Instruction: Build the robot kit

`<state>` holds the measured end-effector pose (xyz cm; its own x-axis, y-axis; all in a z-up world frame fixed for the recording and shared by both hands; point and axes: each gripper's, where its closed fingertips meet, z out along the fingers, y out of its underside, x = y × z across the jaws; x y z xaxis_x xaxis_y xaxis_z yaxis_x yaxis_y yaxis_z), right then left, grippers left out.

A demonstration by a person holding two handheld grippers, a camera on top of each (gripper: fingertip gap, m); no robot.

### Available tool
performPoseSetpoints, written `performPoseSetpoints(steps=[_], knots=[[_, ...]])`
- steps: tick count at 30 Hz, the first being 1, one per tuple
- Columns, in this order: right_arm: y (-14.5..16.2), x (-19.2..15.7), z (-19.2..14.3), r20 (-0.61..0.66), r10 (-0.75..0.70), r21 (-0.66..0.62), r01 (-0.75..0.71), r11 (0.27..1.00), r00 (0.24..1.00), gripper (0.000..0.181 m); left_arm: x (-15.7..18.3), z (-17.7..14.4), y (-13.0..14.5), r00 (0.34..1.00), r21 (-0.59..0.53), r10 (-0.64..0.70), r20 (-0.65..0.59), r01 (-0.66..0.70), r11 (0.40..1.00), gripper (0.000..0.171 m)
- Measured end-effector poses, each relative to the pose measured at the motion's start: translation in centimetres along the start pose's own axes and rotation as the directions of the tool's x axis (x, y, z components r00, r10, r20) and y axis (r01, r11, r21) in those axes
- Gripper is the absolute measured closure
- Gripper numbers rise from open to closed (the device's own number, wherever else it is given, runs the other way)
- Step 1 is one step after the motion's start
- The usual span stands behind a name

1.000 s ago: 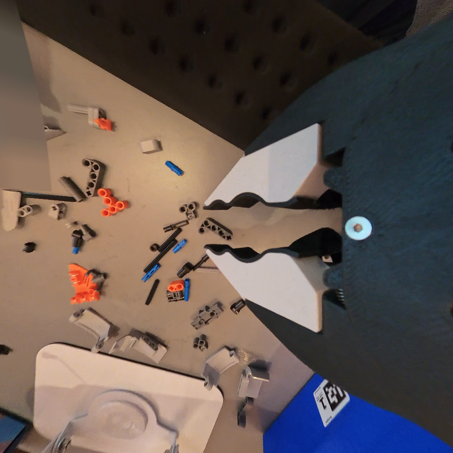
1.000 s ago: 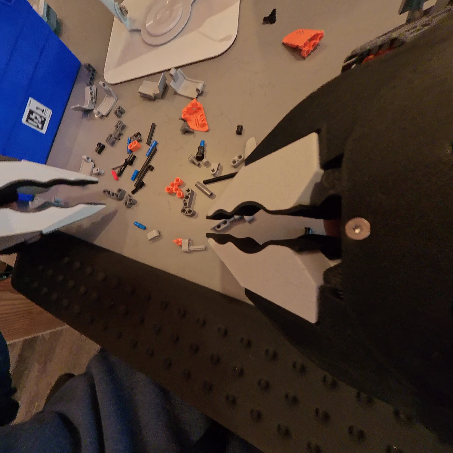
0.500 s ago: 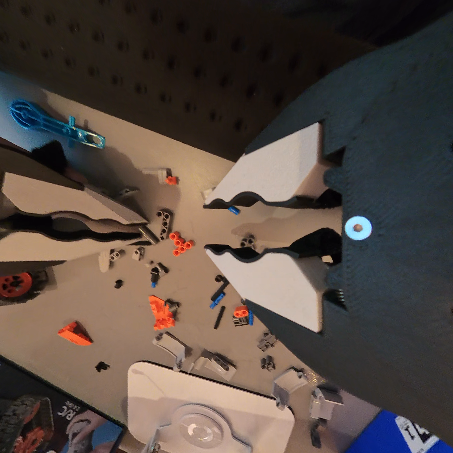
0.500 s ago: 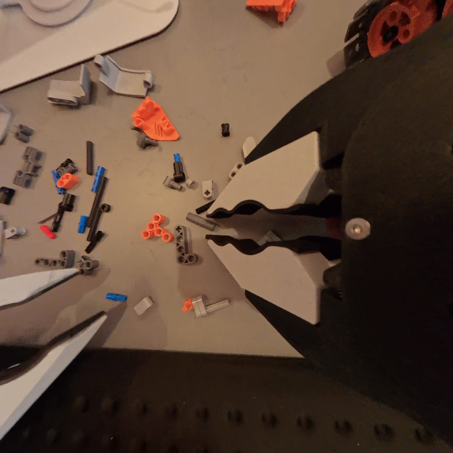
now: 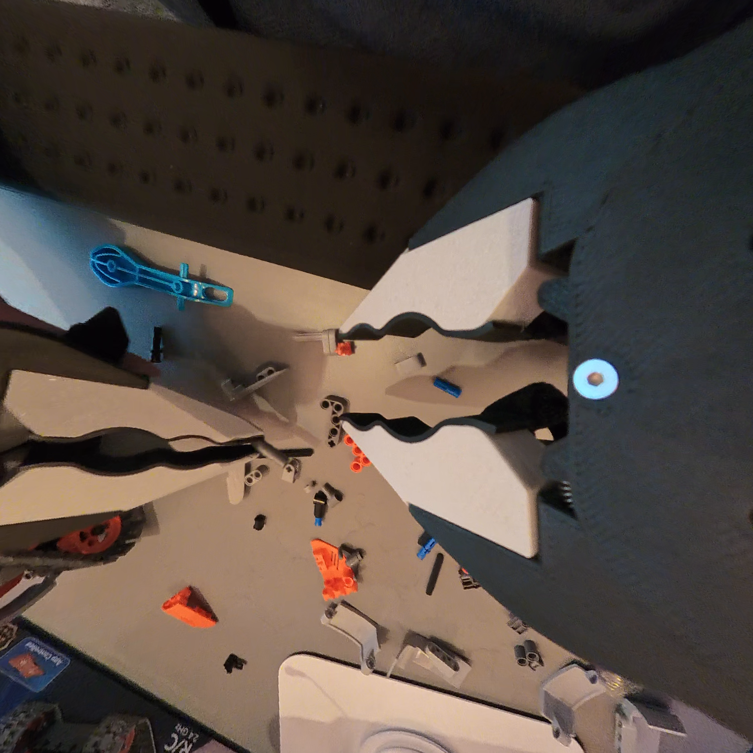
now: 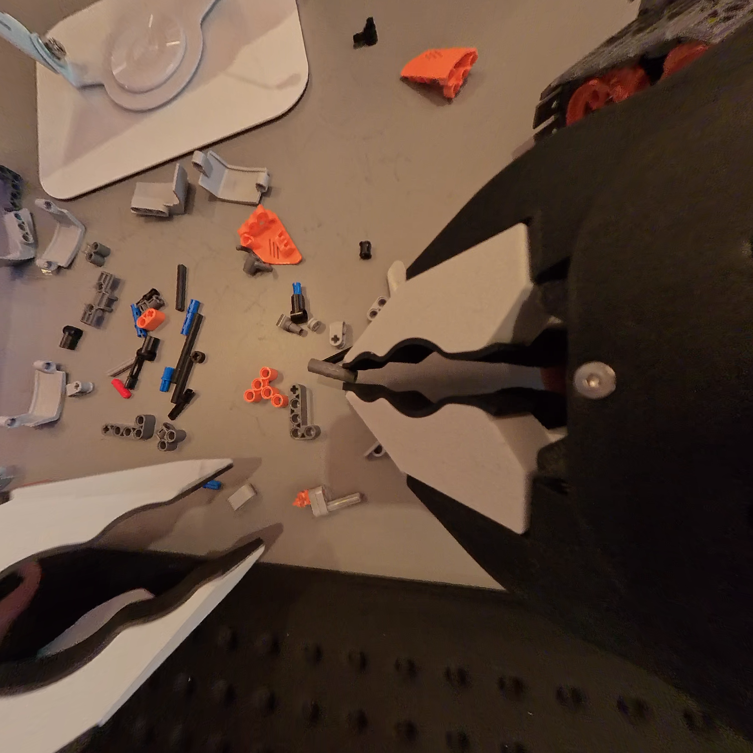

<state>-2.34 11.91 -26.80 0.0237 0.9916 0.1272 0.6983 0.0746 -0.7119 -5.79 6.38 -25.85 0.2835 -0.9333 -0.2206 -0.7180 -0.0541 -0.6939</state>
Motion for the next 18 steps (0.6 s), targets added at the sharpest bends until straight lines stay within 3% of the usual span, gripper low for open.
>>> performPoseSetpoints(steps=[11, 18], knots=[[-0.6, -0.7, -3.2, -0.024, -0.008, 0.074, 0.01, 0.997, 1.0, 0.177, 2.0, 2.8, -0.5, 0.996, -0.045, 0.024, -0.086, -0.028, 0.999, 0.138], [-0.6, -1.2, -3.7, -0.021, -0.028, 0.077, 0.03, 0.997, 0.999, 0.177, 2.0, 4.0, 0.5, 0.995, -0.099, 0.037, -0.093, -0.046, 0.994, 0.155]])
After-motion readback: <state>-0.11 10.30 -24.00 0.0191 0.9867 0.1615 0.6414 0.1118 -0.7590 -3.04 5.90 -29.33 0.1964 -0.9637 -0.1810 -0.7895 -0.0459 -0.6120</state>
